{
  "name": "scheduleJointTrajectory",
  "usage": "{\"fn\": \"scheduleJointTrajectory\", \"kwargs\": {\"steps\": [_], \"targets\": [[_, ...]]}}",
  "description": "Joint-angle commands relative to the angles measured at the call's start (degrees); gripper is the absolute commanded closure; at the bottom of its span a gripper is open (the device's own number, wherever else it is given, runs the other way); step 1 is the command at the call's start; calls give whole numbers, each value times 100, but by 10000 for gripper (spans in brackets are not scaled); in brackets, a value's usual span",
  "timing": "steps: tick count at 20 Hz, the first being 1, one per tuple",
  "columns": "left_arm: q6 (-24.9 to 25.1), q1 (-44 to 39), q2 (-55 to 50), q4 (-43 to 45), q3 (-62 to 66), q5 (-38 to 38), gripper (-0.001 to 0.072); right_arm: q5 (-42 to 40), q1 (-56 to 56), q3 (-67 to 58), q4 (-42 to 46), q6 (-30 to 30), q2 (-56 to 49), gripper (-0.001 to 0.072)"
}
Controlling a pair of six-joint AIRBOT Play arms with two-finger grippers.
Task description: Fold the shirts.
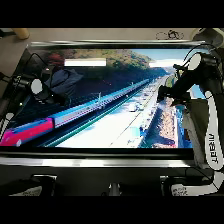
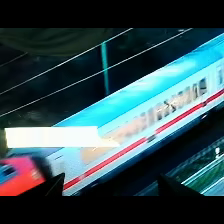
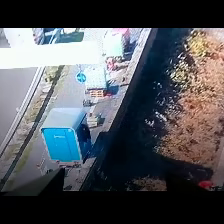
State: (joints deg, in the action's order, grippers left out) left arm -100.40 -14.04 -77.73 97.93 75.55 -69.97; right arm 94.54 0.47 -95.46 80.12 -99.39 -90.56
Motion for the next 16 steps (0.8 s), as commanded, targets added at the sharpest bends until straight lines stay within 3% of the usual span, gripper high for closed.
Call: {"fn": "scheduleJointTrajectory", "kwargs": {"steps": [1,10,14,16], "targets": [[2,2,-2,0,-2,0,-13,0,4,-4,0,-2,-2,43],[2,2,-2,0,-2,0,-13,0,4,-4,0,-2,-2,43],[2,2,-2,0,-2,0,-13,-855,4,-4,-4,-177,-2,43],[-262,0,-11,-92,-2,131,-13,-981,4,-4,-4,-179,-2,43]]}}
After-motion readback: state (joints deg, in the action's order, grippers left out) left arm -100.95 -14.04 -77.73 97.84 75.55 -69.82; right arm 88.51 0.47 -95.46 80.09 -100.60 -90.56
